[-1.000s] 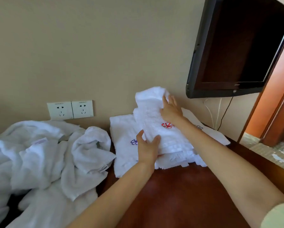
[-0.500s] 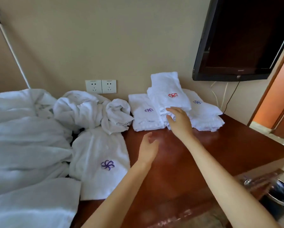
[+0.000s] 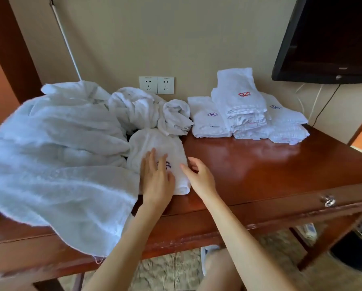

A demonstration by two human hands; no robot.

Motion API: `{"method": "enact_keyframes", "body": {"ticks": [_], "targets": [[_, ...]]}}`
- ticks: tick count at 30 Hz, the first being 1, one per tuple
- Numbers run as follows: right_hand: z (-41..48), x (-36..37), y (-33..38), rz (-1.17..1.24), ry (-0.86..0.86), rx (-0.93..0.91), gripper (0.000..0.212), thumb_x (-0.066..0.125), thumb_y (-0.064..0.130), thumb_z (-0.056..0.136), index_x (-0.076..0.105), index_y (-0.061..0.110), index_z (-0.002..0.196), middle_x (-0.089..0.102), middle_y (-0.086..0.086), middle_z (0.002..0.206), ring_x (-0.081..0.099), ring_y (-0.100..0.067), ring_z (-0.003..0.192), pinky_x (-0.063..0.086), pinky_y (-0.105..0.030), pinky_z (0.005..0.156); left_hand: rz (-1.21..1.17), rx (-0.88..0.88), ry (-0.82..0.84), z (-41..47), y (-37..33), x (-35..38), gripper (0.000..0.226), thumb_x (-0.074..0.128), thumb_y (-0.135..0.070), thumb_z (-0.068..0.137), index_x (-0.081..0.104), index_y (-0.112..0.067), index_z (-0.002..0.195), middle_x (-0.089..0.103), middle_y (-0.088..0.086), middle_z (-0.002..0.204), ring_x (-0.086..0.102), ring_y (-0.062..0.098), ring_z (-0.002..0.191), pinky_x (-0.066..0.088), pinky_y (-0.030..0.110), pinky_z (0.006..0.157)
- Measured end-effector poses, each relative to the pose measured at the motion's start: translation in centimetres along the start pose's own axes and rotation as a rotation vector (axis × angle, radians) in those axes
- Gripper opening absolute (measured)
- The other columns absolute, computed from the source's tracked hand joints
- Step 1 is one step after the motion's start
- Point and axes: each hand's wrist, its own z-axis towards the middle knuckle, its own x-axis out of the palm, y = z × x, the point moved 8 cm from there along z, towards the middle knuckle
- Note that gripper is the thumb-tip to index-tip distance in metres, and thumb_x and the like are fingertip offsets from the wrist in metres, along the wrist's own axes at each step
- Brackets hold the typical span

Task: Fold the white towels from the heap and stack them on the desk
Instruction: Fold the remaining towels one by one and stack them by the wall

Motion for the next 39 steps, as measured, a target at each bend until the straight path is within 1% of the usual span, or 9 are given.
{"method": "enact_keyframes", "body": {"ticks": [4,8,16,19,24,26,29,33,39], "targets": [[-0.6,0.1,1.3,-0.227,-0.059,-0.070,0.063,0.060,0.059,0.084,0.054,0.021,0.134,0.063,0.002,0.126,0.055,-0.020,0.120,0.042,-0.033,0.097,-0.066,-0.193,-0.087,0.5,0.9,-1.3,0.060,0.063,-0.011,0.077,0.048,-0.011,0.134,0.020,0.021,0.154,0.014,0.038,0.145,-0.015,0.053,0.112],[-0.9,0.0,1.8,-0.230,-0.039,-0.089,0.065,0.068,0.063,0.075,0.057,0.027,0.128,0.066,0.009,0.120,0.059,-0.016,0.115,0.046,-0.034,0.095,-0.315,-0.337,-0.236,-0.6,2.7,-2.6,0.061,0.064,-0.009,0.077,0.045,-0.011,0.135,0.028,0.018,0.150,0.026,0.036,0.138,0.028,0.056,0.107],[-0.2,0.0,-0.3,0.003,-0.024,0.016,0.052,0.078,0.037,0.076,0.058,0.039,0.124,0.065,0.014,0.110,0.059,-0.006,0.104,0.046,-0.025,0.092,-0.579,-0.387,-0.261,-0.3,3.5,-1.9,0.058,0.067,-0.008,0.076,0.049,-0.012,0.132,0.028,0.011,0.147,0.027,0.027,0.133,0.033,0.041,0.108],[0.3,-0.3,-0.8,0.186,-0.064,0.018,0.045,0.072,0.015,0.079,0.059,0.046,0.110,0.065,0.009,0.110,0.062,-0.008,0.100,0.049,-0.028,0.088,-0.703,-0.457,-0.190,0.1,3.9,-1.1,0.065,0.074,-0.019,0.076,0.045,-0.016,0.133,0.022,0.006,0.145,0.035,0.022,0.127,0.036,0.028,0.096],[1.1,-1.2,-0.9,0.318,-0.116,-0.001,0.048,0.057,-0.004,0.081,0.063,0.032,0.113,0.064,0.004,0.110,0.058,0.000,0.095,0.046,-0.019,0.080,-0.873,-0.552,-0.149,0.0,4.1,-0.4,0.055,0.072,-0.037,0.080,0.043,-0.018,0.124,0.025,-0.002,0.126,0.052,0.017,0.102,0.048,0.031,0.094],[1.5,-1.4,-0.6,0.342,-0.108,-0.021,0.051,0.052,-0.010,0.081,0.062,0.027,0.115,0.063,0.005,0.111,0.057,0.007,0.092,0.045,-0.011,0.077,-0.928,-0.597,-0.138,-0.1,4.2,-0.2,0.042,0.065,-0.036,0.088,0.040,-0.015,0.113,0.039,0.001,0.111,0.053,0.012,0.088,0.052,0.022,0.078],[2.4,-2.5,-0.9,0.418,-0.100,-0.018,0.049,0.048,-0.015,0.084,0.061,0.020,0.116,0.062,0.012,0.105,0.056,0.019,0.083,0.044,-0.005,0.071,-1.083,-0.675,0.005,0.7,3.3,1.4,0.048,0.062,-0.037,0.091,0.032,-0.017,0.123,0.052,0.001,0.101,0.058,0.014,0.084,0.052,0.019,0.055],[4.4,-5.5,-2.6,0.479,-0.105,0.019,0.043,0.052,-0.012,0.087,0.064,0.019,0.113,0.065,0.012,0.109,0.061,0.012,0.091,0.047,-0.007,0.072,-1.179,-0.658,0.335,3.7,0.2,5.2,0.074,0.071,-0.048,0.082,0.030,-0.024,0.139,0.058,0.000,0.118,0.063,0.021,0.102,0.061,0.040,0.062],[7.8,-12.2,-6.6,0.466,-0.177,0.121,0.030,0.052,-0.008,0.089,0.071,0.012,0.101,0.071,-0.003,0.102,0.068,-0.011,0.088,0.052,-0.015,0.065,-1.062,-0.501,0.524,5.2,-6.4,10.2,0.057,0.066,-0.048,0.084,0.038,-0.020,0.125,0.065,0.004,0.095,0.068,0.022,0.086,0.060,0.046,0.073]]}}
